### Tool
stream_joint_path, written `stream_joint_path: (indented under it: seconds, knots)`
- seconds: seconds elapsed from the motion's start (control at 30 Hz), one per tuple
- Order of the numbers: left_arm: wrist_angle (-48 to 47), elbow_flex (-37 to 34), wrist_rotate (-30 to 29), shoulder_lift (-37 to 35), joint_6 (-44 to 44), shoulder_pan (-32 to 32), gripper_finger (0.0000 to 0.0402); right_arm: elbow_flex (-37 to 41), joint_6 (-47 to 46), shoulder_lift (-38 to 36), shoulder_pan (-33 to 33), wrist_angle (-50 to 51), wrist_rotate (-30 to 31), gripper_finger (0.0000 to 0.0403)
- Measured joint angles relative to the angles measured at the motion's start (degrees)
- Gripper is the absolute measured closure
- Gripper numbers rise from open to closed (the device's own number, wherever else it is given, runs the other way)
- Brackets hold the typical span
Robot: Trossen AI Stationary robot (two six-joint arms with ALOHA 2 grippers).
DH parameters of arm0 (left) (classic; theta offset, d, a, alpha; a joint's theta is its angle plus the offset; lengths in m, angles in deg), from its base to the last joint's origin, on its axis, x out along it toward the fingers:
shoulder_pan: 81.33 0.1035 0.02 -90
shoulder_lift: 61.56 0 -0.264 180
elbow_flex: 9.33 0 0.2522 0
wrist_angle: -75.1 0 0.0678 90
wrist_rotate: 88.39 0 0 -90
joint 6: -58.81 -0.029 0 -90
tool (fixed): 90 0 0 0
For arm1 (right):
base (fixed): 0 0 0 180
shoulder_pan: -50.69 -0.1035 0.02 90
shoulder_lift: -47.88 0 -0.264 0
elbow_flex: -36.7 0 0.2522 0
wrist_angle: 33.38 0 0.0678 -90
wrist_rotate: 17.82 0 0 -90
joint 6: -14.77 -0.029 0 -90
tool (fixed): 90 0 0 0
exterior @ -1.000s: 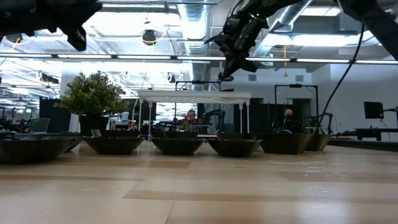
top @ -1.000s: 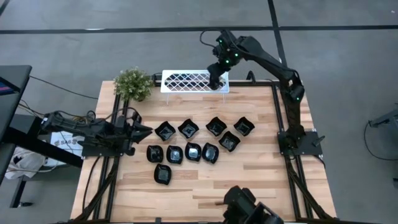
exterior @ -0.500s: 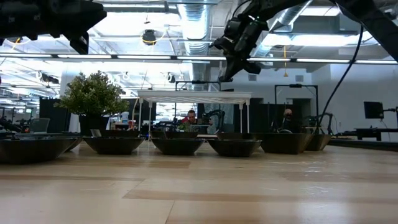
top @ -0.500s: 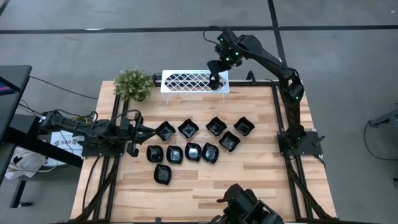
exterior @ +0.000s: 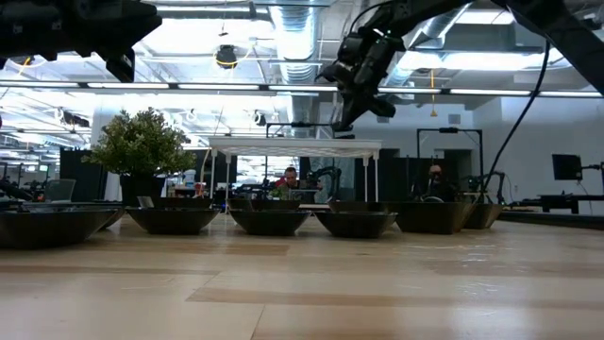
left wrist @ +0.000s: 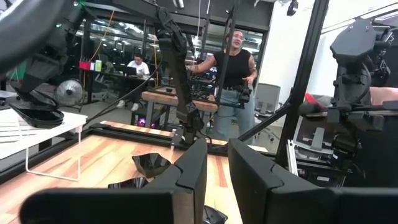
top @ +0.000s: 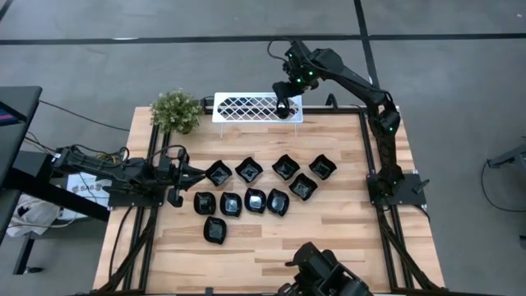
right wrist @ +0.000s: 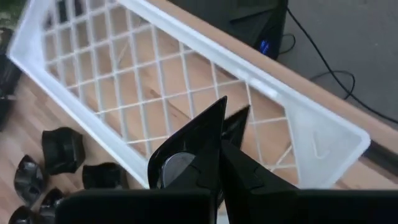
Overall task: Pick & Place Mini shaped plates
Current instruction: Stack the drop-shaped plate on top of the drop-shaped plate on the shelf
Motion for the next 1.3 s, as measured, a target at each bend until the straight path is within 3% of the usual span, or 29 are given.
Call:
stream_joint_path:
  seconds: [1.3]
  knots:
    - [0.0, 0.0, 0.0, 0.0, 0.0, 0.0, 0.0334, 0.0, -2.3, 0.1, 0.8, 1.2, 0.3, 0.0403]
